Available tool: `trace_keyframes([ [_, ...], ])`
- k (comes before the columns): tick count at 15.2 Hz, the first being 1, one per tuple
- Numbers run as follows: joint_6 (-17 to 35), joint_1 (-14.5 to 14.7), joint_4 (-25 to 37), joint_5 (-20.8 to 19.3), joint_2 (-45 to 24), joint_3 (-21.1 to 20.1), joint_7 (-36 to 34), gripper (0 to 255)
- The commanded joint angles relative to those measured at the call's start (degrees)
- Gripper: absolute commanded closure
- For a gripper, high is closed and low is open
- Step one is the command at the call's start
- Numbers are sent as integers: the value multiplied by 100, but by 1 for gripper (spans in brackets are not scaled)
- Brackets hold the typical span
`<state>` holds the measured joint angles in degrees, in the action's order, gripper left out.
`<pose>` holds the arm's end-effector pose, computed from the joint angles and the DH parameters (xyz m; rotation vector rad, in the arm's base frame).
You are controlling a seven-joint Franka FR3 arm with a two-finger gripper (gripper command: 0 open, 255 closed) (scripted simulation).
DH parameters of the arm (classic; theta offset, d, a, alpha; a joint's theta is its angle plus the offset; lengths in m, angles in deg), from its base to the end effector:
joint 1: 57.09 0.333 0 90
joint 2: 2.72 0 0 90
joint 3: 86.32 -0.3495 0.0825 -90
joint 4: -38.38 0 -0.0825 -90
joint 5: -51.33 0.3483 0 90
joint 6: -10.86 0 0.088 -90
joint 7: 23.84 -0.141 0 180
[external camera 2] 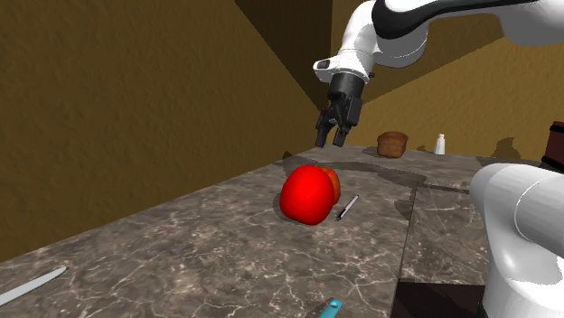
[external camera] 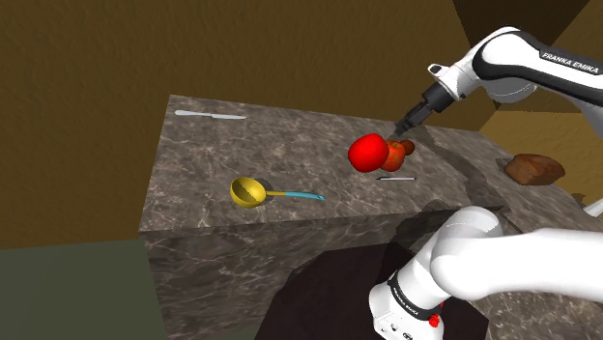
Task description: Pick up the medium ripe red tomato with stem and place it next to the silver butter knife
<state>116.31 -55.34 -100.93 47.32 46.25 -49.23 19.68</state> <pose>0.2160 -0.2210 0.5326 -2.8157 -0.4353 -0.5073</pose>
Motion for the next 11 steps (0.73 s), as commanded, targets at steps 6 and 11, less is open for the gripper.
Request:
trace_keyframes([
  [6,393,311,73,40,-285,801,734,0],
  [11,684,347,-163,40,-335,844,742,0],
])
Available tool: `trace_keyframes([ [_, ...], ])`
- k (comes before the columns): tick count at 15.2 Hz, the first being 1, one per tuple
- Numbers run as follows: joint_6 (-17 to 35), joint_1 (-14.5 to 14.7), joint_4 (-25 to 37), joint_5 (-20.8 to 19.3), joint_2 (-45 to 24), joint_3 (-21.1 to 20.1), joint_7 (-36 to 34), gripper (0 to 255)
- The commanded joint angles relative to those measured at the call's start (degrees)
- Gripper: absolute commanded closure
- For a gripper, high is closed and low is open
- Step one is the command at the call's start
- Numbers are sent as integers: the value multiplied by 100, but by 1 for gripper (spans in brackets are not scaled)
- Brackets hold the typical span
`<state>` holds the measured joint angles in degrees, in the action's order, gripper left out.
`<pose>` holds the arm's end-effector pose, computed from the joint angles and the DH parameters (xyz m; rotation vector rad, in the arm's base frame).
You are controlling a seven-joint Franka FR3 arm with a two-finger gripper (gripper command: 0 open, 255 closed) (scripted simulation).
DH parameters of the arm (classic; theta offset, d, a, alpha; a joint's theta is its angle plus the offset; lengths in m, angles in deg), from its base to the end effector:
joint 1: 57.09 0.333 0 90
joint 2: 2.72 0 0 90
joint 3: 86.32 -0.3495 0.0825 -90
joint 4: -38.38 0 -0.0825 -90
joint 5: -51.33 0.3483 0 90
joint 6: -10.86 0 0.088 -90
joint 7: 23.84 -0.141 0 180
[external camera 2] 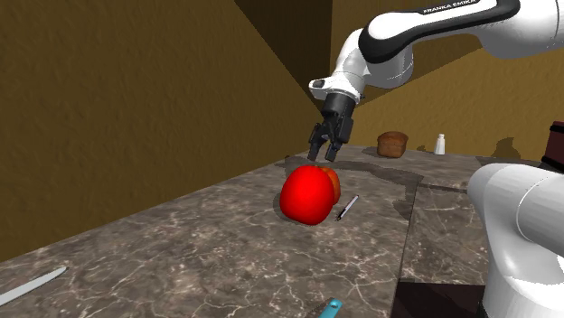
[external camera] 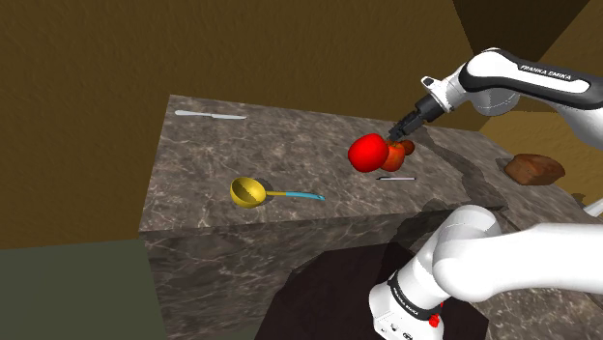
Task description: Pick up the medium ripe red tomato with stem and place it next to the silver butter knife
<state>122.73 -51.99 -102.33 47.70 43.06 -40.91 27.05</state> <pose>0.2286 -0.2529 0.4956 -2.7621 -0.4858 -0.5761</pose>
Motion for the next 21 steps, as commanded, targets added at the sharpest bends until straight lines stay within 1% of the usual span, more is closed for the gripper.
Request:
trace_keyframes([
  [1,42,12,-22,2,-16,12,4,0],
  [6,41,12,-22,2,-16,12,4,0],
  [7,41,12,-22,2,-16,12,4,255],
  [16,42,12,-22,3,-17,12,5,255],
  [21,-301,36,307,69,11,-143,-119,255],
])
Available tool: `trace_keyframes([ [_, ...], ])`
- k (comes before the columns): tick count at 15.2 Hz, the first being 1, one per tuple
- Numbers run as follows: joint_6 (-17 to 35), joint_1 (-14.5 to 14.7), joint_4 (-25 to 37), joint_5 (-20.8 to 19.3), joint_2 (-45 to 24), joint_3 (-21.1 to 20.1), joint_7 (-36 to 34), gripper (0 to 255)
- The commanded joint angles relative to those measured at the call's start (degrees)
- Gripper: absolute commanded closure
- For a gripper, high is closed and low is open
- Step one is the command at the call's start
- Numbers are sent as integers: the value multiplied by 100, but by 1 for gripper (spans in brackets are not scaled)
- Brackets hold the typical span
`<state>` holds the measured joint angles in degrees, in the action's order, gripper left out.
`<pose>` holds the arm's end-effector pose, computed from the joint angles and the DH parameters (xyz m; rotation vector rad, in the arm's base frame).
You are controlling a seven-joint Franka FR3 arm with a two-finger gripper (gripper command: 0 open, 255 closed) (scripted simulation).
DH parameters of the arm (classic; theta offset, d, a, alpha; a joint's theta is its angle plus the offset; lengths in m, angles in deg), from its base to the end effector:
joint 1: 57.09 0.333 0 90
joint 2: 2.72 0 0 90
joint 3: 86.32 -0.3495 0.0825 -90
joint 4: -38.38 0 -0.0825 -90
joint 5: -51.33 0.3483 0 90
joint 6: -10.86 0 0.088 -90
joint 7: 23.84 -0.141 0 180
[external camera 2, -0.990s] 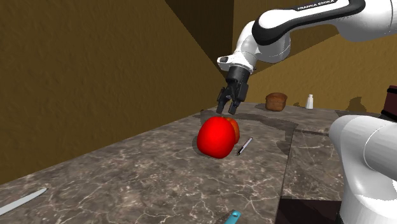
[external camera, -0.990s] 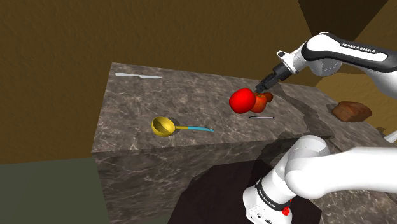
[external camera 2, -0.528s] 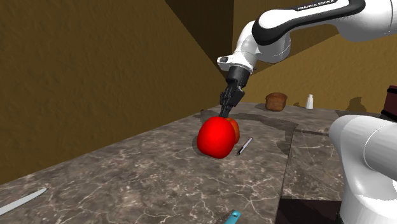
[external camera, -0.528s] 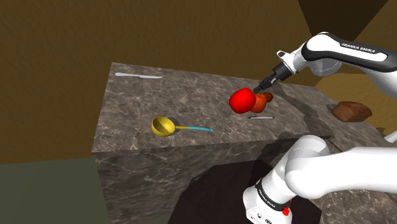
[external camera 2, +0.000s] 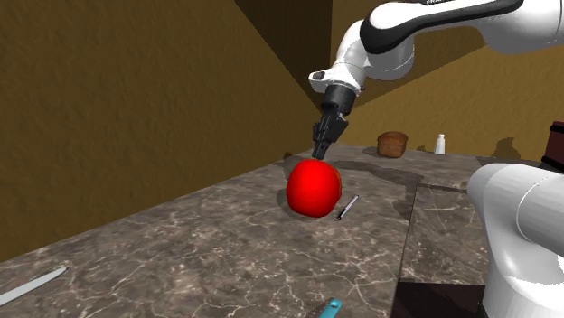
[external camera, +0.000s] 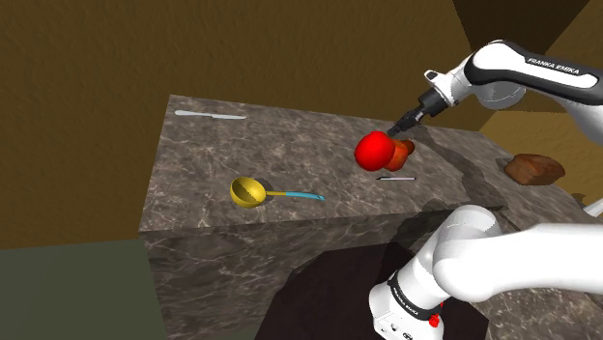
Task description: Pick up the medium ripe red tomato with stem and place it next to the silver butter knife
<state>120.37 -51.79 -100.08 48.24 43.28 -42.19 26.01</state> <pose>0.2291 -0.2514 0.5130 -2.7622 -0.4860 -0.5762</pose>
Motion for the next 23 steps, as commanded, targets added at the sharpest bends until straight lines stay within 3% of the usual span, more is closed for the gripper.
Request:
trace_keyframes([
  [1,-133,23,151,29,-10,-44,-38,255],
  [23,-1568,308,1910,350,-278,-459,-485,255],
])
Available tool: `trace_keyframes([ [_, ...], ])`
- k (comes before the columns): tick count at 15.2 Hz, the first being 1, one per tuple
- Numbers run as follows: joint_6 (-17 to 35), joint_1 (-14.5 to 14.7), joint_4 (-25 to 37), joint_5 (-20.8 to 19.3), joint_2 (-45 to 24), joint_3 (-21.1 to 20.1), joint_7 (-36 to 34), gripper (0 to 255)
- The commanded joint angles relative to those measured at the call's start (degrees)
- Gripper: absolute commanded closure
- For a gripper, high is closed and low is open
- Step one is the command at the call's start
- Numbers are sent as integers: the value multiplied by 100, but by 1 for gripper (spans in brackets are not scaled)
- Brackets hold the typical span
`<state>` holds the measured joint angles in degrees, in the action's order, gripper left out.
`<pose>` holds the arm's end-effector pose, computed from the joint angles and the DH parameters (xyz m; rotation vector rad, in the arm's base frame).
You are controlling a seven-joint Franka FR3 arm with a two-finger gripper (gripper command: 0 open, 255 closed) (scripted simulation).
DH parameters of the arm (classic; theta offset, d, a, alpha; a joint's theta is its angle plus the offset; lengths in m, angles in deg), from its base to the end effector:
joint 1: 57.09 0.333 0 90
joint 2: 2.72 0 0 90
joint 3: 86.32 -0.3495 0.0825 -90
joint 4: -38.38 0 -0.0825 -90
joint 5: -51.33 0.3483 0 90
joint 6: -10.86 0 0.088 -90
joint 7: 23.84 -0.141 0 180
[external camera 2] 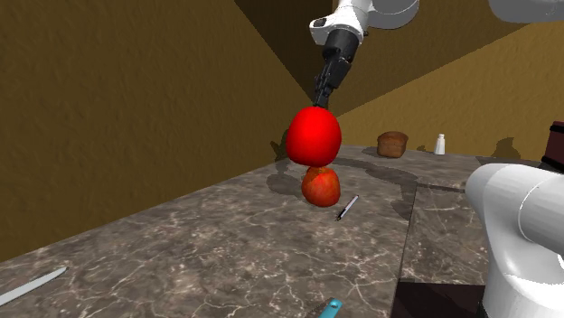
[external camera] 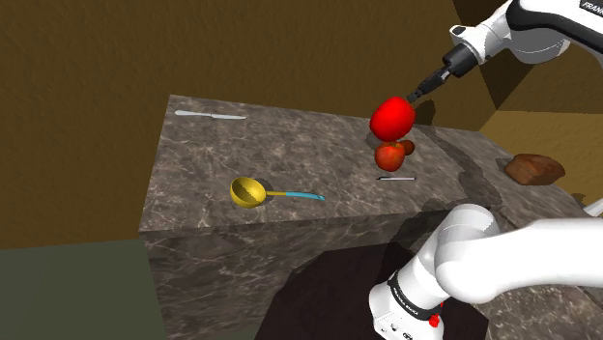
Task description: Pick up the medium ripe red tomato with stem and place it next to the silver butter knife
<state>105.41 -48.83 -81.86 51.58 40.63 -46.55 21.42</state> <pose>0.2316 -0.2524 0.6253 -2.7622 -0.4860 -0.5761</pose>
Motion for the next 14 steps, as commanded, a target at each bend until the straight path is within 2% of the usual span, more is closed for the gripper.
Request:
trace_keyframes([
  [1,-136,30,179,32,-37,-33,-44,255],
  [11,-792,238,1167,193,-349,-72,-202,255],
  [14,-616,354,1189,314,-534,-167,-352,255],
])
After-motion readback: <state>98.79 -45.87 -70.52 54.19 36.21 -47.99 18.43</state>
